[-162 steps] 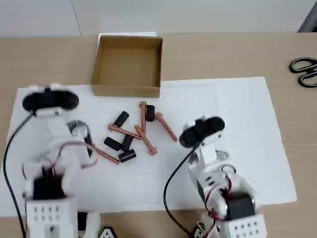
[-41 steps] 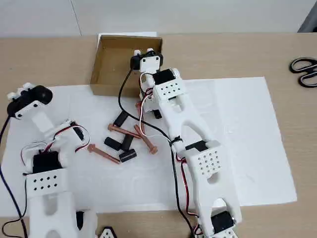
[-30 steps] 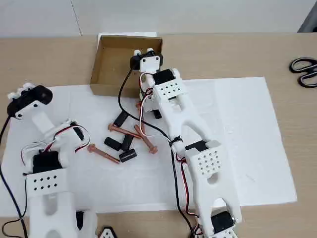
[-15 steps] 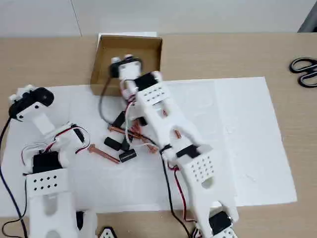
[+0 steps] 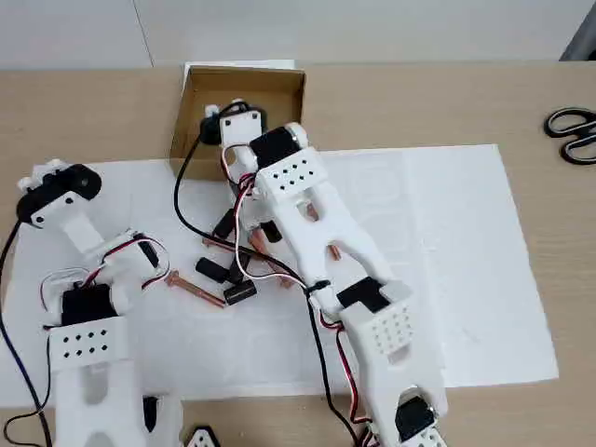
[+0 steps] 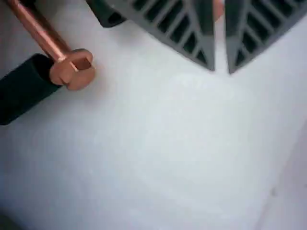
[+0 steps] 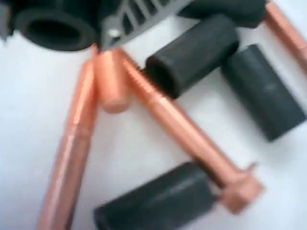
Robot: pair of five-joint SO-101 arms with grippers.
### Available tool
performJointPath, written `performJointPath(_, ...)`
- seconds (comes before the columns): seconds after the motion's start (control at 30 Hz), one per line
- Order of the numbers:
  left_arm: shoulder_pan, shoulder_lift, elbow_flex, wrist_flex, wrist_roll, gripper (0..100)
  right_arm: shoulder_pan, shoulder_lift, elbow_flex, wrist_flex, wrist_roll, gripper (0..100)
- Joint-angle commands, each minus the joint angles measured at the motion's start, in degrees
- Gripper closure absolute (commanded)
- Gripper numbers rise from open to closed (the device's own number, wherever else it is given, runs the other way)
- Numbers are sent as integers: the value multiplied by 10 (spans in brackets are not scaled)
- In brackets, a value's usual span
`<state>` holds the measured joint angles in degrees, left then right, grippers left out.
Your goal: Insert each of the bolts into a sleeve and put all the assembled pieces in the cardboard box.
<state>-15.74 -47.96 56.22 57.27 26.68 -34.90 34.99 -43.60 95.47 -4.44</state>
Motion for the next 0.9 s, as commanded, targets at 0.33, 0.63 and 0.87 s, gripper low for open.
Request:
performJointPath(0.33,2,-2,-7,46,-60,994,-2,-167,21,39,6,995)
performJointPath(0.63,87,3,-108,164,-83,994,0,-361,124,37,4,995)
performJointPath(0.87,156,3,-150,187,-84,994,0,-463,222,22,-26,993)
